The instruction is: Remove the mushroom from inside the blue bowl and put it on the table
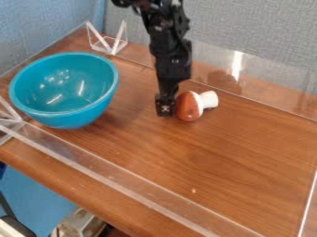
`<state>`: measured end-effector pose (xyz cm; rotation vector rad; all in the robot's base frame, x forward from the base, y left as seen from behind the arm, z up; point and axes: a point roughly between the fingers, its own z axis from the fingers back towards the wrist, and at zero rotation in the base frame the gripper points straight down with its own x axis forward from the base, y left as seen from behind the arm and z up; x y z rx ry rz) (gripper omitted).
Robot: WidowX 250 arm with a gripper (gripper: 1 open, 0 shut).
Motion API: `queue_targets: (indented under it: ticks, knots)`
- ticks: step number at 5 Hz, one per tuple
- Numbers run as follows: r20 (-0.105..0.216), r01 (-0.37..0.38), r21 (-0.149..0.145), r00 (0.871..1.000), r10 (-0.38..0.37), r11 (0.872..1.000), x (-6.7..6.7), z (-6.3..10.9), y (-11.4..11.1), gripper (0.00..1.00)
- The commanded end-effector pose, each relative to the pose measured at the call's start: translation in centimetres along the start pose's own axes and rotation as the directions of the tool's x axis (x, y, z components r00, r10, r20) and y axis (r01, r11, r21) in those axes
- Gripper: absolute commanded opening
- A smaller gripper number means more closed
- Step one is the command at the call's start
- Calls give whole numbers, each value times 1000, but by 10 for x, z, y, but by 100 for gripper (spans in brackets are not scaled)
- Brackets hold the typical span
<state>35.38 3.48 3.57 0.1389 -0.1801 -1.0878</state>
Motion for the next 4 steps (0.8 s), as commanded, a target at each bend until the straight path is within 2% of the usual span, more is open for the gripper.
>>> queue_targets:
  ticks: [1, 2, 4]
  knots:
    - [21, 10, 58, 1000, -11, 998, -1, 6, 20, 0]
    - [9, -54, 67, 999, 54, 996, -9, 11, 19, 0]
    - [0, -189, 105, 982, 190, 976, -27, 35, 16, 0]
